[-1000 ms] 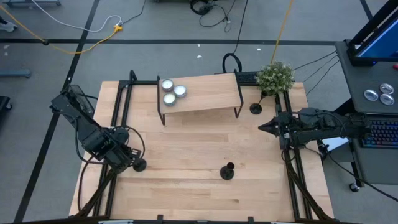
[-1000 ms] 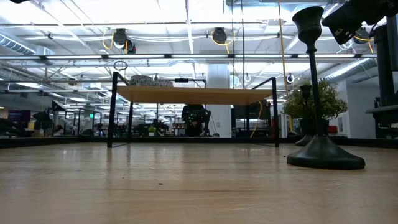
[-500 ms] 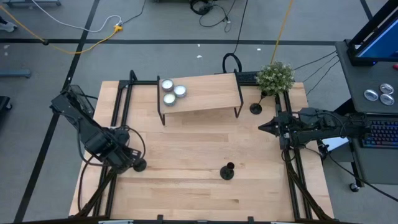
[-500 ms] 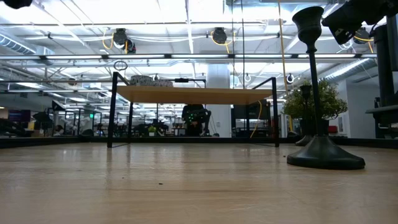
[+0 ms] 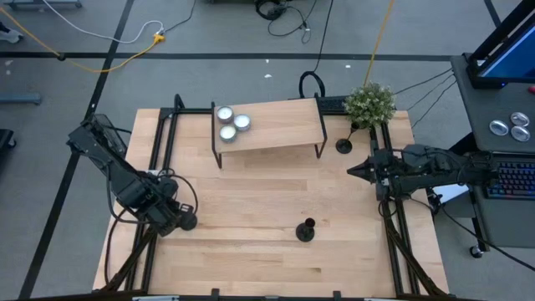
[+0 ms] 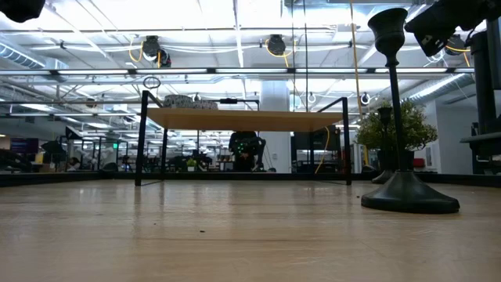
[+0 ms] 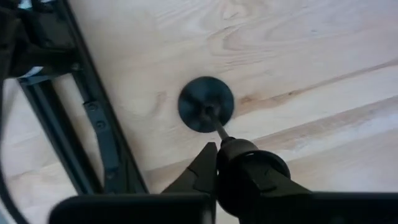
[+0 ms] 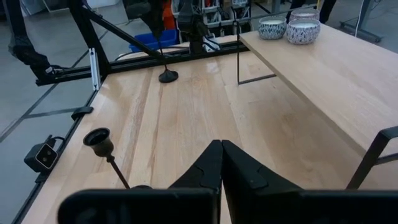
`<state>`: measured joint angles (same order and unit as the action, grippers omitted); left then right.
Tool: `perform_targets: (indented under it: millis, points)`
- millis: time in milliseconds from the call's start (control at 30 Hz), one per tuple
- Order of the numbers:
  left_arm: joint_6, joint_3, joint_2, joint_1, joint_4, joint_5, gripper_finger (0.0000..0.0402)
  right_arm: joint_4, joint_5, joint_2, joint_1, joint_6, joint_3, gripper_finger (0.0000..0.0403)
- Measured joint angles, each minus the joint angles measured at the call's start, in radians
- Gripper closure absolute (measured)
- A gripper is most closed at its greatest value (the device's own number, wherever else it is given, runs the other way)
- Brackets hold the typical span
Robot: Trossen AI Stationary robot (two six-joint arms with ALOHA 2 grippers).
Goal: Pick & Place candle stick holders
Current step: Put the left black candle holder on the shelf
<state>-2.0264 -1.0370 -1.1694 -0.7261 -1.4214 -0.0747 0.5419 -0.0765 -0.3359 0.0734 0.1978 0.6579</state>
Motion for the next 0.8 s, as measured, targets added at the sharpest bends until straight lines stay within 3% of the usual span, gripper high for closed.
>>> perform_targets:
  millis: [300, 400, 533, 800]
  points:
    - [0.079, -0.02, 0.003, 0.024, 0.089, -0.08, 0.0386, -0.24, 0.003, -0.028, 0.0, -0.01, 0.0, 0.0402]
    - [0.136, -0.06, 0.005, 0.054, 0.125, -0.135, 0.0386, -0.348, 0.057, -0.074, 0.0, -0.065, 0.0, 0.0397]
    - [0.286, -0.125, 0.005, 0.111, 0.198, -0.262, 0.0387, -0.495, 0.135, -0.18, 0.001, -0.134, 0.0, 0.0386]
    - [0.693, -0.259, 0.002, 0.281, 0.407, -0.418, 0.0387, -0.624, 0.157, -0.455, 0.0, -0.195, 0.04, 0.0343]
